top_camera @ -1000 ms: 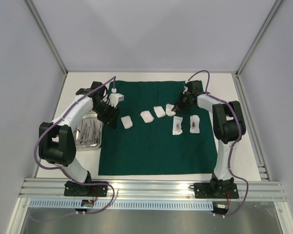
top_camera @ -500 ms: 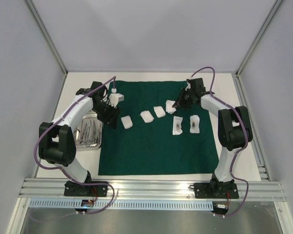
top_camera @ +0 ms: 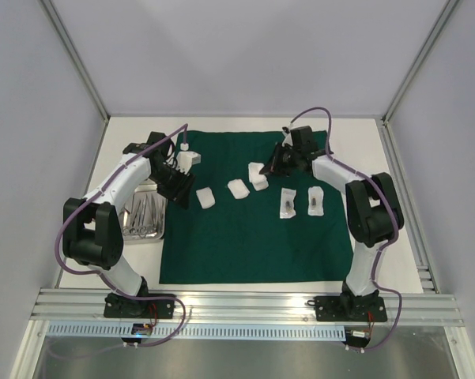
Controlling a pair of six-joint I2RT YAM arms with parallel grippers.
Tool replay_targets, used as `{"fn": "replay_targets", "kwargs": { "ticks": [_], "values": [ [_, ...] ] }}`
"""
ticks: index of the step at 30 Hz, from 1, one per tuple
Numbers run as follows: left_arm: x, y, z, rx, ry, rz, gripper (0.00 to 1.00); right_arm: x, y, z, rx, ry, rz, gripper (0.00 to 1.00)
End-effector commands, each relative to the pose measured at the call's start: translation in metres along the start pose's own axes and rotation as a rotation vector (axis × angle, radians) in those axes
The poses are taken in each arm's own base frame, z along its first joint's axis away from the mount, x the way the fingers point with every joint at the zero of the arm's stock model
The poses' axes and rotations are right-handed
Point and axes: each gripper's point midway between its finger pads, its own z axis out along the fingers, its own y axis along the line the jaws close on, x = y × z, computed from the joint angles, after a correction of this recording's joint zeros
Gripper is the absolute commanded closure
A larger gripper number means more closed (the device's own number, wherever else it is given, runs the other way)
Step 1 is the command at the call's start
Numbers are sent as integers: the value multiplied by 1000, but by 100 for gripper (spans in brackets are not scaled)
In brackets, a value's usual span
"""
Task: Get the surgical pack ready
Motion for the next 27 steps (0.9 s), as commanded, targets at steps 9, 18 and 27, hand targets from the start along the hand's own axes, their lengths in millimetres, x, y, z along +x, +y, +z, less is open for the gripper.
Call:
{"fn": "replay_targets", "kwargs": {
  "ticks": [9, 18, 27],
  "values": [
    [-4, -3, -10, -22, -37, 28, 42, 0, -35, 35, 85, 58, -18, 97],
    [-4, -3, -11, -21, -39, 30, 41, -8, -38, 16, 165, 24, -91, 64],
    [-4, -4, -10, -18, -36, 29, 41, 1, -49, 33, 171, 65, -67, 54]
  ]
}}
